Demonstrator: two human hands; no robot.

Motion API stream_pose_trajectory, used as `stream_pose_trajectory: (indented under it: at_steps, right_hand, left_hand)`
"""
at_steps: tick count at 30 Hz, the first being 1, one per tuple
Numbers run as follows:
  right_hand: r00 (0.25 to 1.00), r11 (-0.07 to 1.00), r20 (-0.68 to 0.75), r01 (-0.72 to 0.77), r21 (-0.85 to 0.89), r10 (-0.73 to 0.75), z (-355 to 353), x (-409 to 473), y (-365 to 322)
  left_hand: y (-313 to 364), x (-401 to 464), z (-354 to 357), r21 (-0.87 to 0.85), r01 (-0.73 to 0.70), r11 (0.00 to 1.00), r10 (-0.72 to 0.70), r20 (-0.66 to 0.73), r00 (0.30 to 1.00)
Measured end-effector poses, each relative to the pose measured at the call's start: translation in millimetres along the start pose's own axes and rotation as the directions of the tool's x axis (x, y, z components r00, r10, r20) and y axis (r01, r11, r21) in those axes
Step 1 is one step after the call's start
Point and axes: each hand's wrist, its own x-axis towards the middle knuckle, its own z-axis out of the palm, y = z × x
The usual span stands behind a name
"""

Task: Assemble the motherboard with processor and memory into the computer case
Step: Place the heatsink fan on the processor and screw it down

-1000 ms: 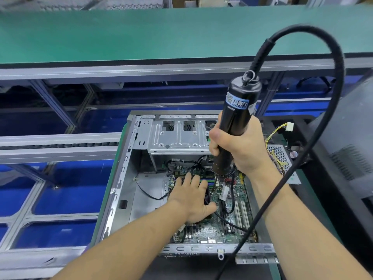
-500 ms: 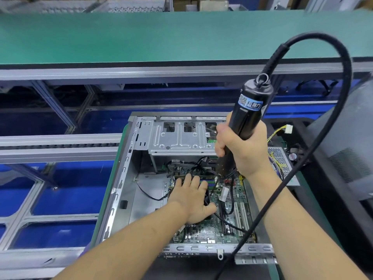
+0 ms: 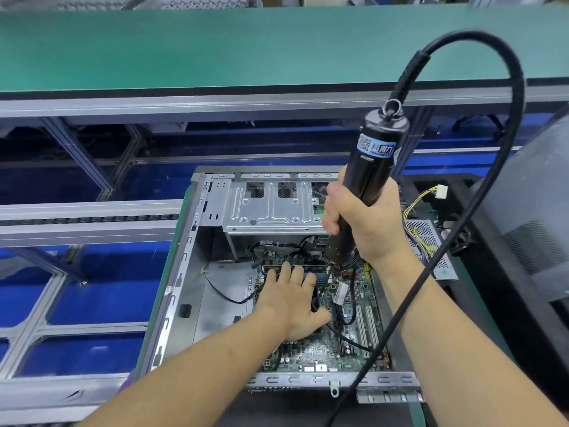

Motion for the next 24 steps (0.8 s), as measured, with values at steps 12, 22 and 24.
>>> stream_pose_trajectory:
  at_steps: [12,22,24]
  right_hand:
    - [0.999,0.999,0.024,0.021,-0.037,-0.021,-0.5,0.8,1.2]
    - [1.0,0.999,0.009,0.018,-0.05,-0.018,-2.3,0.0,1.3]
    - [1.0,0.997,0.019,0.021,-0.075,-0.02,-0.7,0.1,1.8]
  left_hand:
    - [1.2,-3.6,-3.3,-0.004,0.001,1.0,-0.001,0.01,1.0]
    - [-0.1,-3.0,-1.8,-0.013,-0.013,1.0,0.013,0.0,1.0]
    - [-0.9,-2.2,-0.4,-0.023,-0.013,1.0,0.013,-0.001,1.0]
